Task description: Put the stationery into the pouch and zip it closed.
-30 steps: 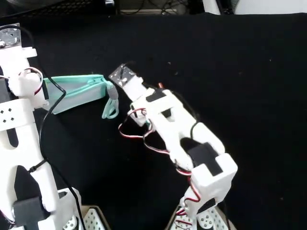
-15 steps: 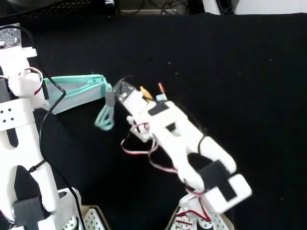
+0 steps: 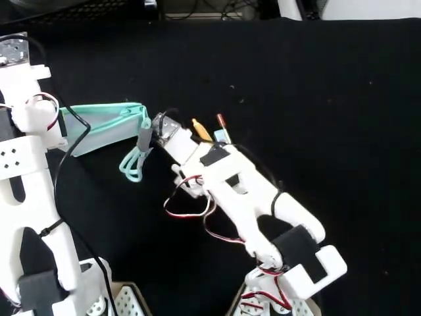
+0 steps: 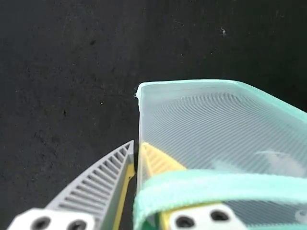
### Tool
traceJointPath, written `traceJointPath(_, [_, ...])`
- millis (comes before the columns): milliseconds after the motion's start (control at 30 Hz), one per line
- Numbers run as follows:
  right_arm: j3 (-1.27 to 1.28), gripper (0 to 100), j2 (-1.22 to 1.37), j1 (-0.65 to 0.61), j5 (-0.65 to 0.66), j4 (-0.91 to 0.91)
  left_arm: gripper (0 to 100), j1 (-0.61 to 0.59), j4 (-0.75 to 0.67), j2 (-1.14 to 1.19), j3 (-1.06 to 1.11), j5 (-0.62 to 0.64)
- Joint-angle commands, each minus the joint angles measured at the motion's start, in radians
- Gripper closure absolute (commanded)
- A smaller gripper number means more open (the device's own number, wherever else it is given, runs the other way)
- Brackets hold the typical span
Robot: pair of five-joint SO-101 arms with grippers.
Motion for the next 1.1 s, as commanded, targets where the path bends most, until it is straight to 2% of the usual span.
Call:
traceJointPath(0, [-0.051, 84.5, 0.039, -0.012, 0.008, -0.031, 97, -0.008, -0.006, 0.005, 0.007, -0.006])
traceJointPath(133, [-0.140, 87.6, 0.153, -0.008, 0.008, -0.031, 97, -0.008, -0.006, 0.005, 0.007, -0.006])
traceJointPath(267, [-0.177, 98.5, 0.173, -0.008, 0.008, -0.031, 97, -0.008, -0.006, 0.005, 0.007, -0.006])
traceJointPath(533, [-0.102, 98.4, 0.015, 0.061, 0.002, -0.026, 97, -0.008, -0.006, 0.005, 0.007, -0.006])
traceJointPath(700, [-0.027, 98.3, -0.082, 0.060, 0.000, -0.032, 97, -0.008, -0.006, 0.005, 0.007, -0.008])
traceJointPath(767, [-0.025, 97.9, -0.077, 0.060, 0.006, -0.032, 97, -0.008, -0.006, 0.005, 0.007, -0.008])
traceJointPath(900, [-0.028, 91.0, -0.025, 0.058, 0.008, -0.037, 97, -0.008, -0.006, 0.005, 0.007, -0.008])
traceJointPath(1067, [-0.076, 93.9, 0.073, 0.044, 0.008, -0.038, 97, -0.008, -0.006, 0.005, 0.007, -0.008])
